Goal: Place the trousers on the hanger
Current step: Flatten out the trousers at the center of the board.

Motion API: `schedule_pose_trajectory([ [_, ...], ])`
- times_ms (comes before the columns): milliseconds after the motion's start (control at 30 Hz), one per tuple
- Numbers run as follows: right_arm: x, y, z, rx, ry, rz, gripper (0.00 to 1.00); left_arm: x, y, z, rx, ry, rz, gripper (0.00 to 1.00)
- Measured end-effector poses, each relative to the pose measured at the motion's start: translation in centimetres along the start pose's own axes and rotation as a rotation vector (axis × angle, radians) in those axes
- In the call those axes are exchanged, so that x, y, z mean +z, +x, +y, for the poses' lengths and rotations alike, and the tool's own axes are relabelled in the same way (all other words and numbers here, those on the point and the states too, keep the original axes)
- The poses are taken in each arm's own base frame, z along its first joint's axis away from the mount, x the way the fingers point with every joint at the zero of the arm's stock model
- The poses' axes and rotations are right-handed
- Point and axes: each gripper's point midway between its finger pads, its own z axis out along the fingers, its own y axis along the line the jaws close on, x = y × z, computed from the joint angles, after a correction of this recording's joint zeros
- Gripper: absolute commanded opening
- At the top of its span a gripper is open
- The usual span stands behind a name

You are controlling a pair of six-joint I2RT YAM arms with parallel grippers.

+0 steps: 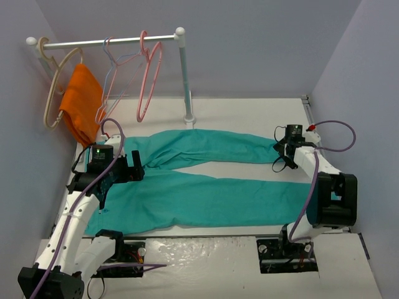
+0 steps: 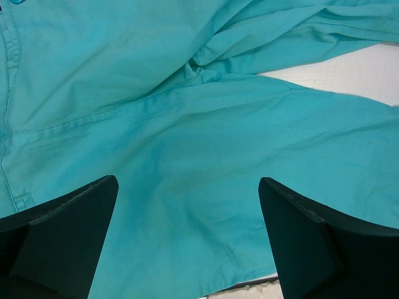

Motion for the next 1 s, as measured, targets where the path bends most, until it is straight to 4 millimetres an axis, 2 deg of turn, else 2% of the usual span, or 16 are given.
schedule_pose_trajectory([
  [300,2.9,0.7,0.8,0.033,-0.024,0.026,0.59,0.2,0.1,0.0,-0.001,-0.002,0.009,0.95],
  [500,4.1,1.4,0.6,0.043,-0.028,0.046,0.53,0.3,0.2,0.1,-0.002,-0.005,0.016,0.95],
  [633,4.5,1.8,0.4,0.045,-0.027,0.047,0.43,0.4,0.3,0.1,-0.002,-0.007,0.021,0.95],
  [700,4.6,1.7,0.4,0.048,-0.028,0.045,0.32,0.5,0.3,0.2,-0.002,-0.008,0.024,0.95],
  [833,4.9,1.7,0.4,0.048,-0.029,0.042,0.03,0.6,0.3,0.2,-0.003,-0.009,0.028,0.95],
  [1000,5.1,1.7,0.6,0.033,-0.029,0.048,0.00,0.6,0.4,0.2,-0.003,-0.010,0.030,0.95],
])
